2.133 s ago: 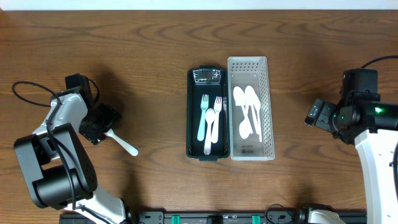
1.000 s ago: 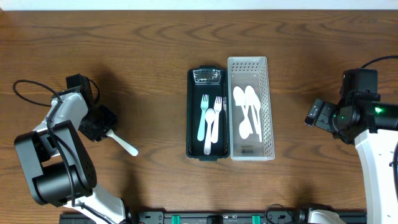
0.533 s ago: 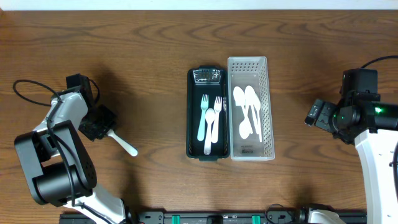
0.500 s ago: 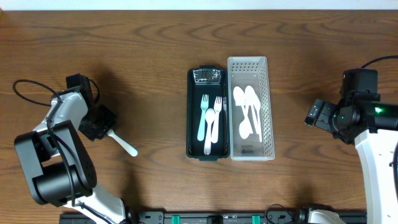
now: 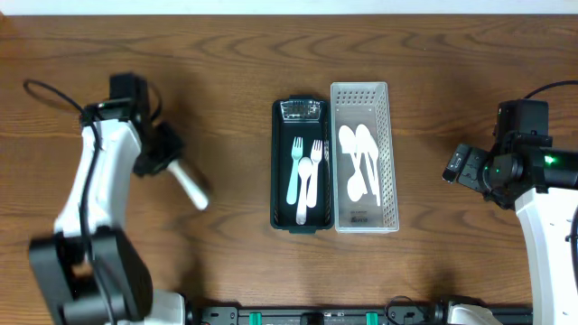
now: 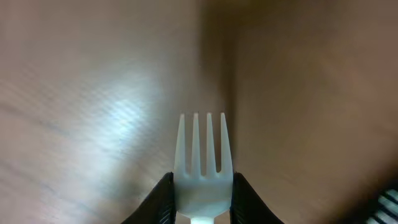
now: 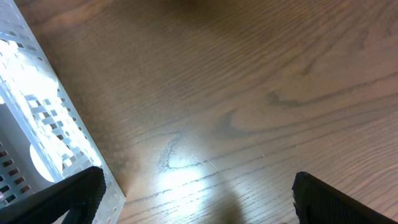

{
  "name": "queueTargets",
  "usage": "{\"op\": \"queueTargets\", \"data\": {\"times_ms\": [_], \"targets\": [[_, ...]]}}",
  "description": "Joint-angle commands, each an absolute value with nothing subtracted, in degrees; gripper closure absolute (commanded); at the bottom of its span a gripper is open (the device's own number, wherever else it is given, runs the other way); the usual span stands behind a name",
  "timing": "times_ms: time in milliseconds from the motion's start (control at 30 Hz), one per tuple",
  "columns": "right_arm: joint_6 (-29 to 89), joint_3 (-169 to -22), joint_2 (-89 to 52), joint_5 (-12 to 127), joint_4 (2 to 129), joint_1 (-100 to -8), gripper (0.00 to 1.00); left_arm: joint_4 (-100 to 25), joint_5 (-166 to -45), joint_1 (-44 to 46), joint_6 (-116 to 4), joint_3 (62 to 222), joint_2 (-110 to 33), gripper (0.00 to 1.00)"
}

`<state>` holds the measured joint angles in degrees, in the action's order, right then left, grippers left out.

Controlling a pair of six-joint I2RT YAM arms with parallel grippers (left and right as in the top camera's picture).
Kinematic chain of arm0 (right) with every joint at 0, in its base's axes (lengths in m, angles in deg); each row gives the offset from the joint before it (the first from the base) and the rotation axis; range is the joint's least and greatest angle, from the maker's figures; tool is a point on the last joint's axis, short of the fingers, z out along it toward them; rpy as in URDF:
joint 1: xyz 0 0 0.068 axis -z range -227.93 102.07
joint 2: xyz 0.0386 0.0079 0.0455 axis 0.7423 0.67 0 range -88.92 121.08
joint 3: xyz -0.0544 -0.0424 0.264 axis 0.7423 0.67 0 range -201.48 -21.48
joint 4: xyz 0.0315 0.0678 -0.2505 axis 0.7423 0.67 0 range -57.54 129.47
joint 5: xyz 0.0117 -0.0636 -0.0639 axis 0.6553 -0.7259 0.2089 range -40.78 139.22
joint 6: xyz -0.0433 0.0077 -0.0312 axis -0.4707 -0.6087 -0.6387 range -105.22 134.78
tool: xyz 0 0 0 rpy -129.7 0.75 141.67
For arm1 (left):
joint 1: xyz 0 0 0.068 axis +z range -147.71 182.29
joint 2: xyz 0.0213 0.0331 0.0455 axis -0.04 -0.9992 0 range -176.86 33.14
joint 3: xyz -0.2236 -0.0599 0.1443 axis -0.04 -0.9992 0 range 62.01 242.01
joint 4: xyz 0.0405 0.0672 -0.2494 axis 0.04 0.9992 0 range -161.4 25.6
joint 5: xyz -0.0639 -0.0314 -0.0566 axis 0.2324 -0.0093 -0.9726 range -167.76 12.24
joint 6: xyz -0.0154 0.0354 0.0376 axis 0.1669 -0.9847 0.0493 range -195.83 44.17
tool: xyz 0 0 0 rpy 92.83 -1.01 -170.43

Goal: Pack container
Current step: 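Place the last fork into the black tray and release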

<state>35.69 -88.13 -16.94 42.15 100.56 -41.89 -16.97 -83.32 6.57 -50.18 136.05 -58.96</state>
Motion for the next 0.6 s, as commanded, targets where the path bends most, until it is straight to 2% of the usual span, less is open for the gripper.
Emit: {"op": "queueTargets", "data": {"times_ms": [0, 167, 333, 567], "targets": [[34.9, -88.0, -17.0, 42.2, 100.6, -41.6, 0.01, -15.8, -83.3, -1.1, -50.7, 139.5, -52.9, 0.87], [34.8, -87.9, -17.0, 42.2, 100.5, -41.6, 0.01, -18.5, -83.3, -14.8, -49.6, 141.2, -48.5, 0.87], [34.8, -87.9, -17.0, 42.2, 100.4, -41.6, 0.01, -25.0, -80.6, -26.5, -49.7, 141.2, -50.1, 0.87], [34.4, -87.9, -17.0, 42.2, 100.4, -41.6, 0.01, -29.9, -79.7, -31.9, -49.9, 141.2, -59.4, 0.87]]}}
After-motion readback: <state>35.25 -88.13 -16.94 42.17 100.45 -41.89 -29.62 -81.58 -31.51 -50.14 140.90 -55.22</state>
